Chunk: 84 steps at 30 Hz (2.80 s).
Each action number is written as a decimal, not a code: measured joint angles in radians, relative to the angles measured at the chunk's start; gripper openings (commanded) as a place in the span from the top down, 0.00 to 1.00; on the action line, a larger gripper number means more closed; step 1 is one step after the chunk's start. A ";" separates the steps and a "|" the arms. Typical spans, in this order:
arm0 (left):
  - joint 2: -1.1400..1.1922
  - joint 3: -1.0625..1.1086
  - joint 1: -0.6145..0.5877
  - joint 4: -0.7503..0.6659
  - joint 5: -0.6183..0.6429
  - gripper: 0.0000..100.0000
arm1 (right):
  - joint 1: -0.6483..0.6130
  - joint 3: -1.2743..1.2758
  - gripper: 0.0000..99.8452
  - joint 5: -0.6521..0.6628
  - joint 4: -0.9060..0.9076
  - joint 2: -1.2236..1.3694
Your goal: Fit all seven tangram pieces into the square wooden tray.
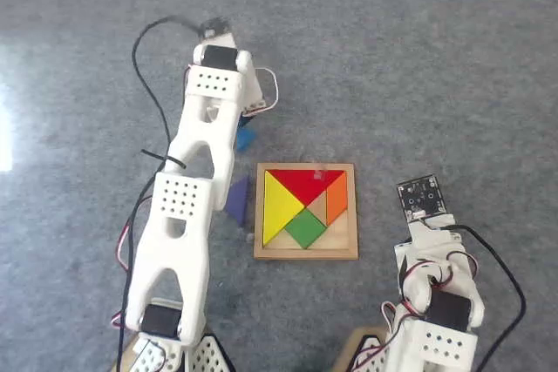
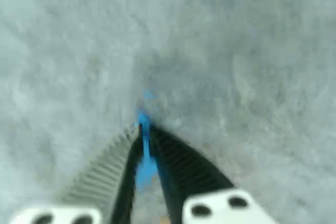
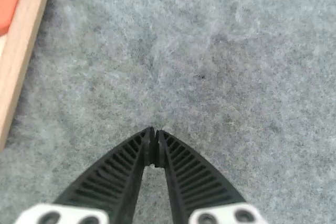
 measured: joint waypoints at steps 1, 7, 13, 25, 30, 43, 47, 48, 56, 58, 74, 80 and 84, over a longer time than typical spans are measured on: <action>0.000 -0.002 0.000 0.000 -0.020 0.99 | -0.002 0.000 0.98 0.000 0.000 0.000; -0.043 0.051 0.000 0.000 -0.138 0.98 | -0.002 0.000 0.98 0.000 0.000 0.000; -0.130 0.209 -0.048 0.000 -0.328 0.89 | -0.002 0.000 0.98 0.000 0.000 0.000; -0.195 0.295 -0.095 0.003 -0.450 0.84 | -0.002 0.000 0.98 0.000 0.000 0.000; -0.308 0.258 -0.087 0.005 -0.499 0.84 | -0.002 0.000 0.98 0.000 0.000 0.000; -0.206 0.296 -0.006 0.005 -0.548 0.84 | -0.002 0.000 0.98 0.000 0.000 0.000; -0.176 0.296 0.000 0.005 -0.566 0.84 | -0.002 0.000 0.98 0.000 0.000 0.000; -0.169 0.296 0.000 0.005 -0.569 0.84 | -0.002 0.000 0.98 0.000 0.000 0.000; -0.166 0.302 0.023 -0.008 -0.591 0.85 | -0.002 0.000 0.98 0.000 0.000 0.000; -0.166 0.302 0.025 -0.014 -0.595 0.86 | -0.002 0.000 0.98 0.000 0.000 0.000; -0.166 0.302 0.043 -0.020 -0.611 0.99 | -0.002 0.000 0.98 0.000 0.000 0.000; -0.183 0.296 0.043 0.000 -0.678 0.99 | -0.002 0.000 0.98 0.000 0.000 0.000; -0.350 0.396 0.044 0.003 -0.738 0.99 | -0.002 0.000 0.98 0.000 0.000 0.000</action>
